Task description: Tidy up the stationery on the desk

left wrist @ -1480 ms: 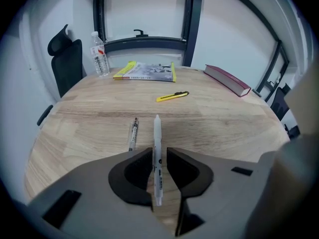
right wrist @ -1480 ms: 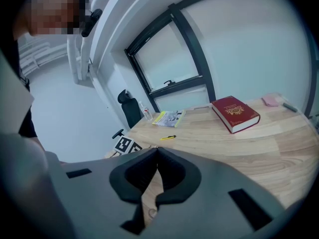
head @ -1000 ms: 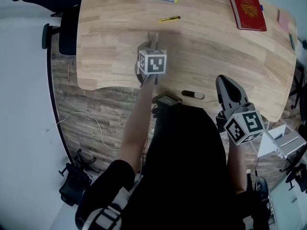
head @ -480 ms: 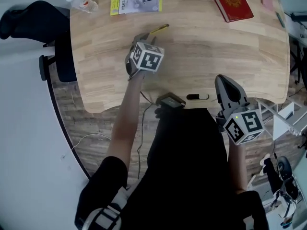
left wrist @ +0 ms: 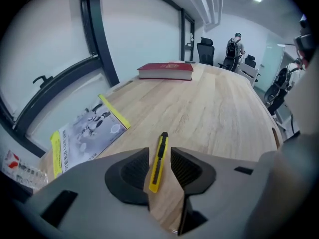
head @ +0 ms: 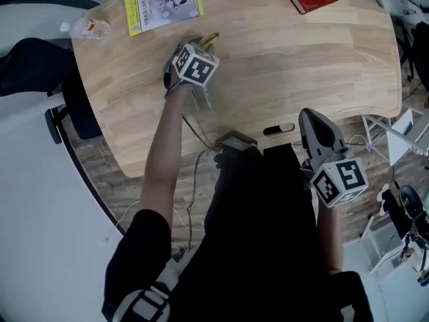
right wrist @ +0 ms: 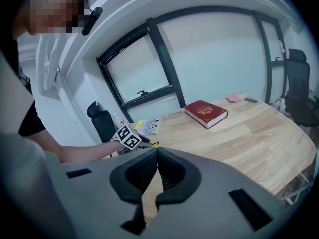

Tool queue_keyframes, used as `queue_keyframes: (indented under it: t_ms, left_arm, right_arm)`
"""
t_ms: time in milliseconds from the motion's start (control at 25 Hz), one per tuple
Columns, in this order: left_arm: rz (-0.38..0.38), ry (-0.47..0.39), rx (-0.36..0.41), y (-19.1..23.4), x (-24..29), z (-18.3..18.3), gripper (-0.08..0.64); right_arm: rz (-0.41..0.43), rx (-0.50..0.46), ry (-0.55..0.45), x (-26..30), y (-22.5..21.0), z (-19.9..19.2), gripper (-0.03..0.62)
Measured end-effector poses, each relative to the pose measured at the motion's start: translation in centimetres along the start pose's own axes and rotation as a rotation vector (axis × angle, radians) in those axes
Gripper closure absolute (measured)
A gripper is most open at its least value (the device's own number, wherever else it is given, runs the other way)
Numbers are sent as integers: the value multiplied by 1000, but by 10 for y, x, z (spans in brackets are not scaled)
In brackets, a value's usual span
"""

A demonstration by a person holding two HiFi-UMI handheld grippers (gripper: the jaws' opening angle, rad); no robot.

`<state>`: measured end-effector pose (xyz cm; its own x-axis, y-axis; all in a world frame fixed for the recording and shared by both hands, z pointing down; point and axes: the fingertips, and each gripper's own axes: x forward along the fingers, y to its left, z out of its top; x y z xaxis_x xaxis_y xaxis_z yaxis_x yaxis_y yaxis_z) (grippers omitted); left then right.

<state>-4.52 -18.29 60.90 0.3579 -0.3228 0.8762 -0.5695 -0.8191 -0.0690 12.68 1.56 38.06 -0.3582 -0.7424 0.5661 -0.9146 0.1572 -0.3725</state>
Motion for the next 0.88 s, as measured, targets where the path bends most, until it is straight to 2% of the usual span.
queue_keyframes:
  t_ms: [240,520,760,880]
  left_arm:
    - [-28,40,43,1,20,-4,419]
    - [-55,29,57,-5,21,-5,474]
    - [16,16,60,2,11,-1,476]
    - [58,-14,31,6,-9,8,476]
  right_arm:
    - [-34,10,15,1,0,-3,572]
    - [-40,1,23,-2,3,-5,572]
    - [-9,-19,15,-7,5,-5,572]
    - [20,-36,7,-9,5,-1,572]
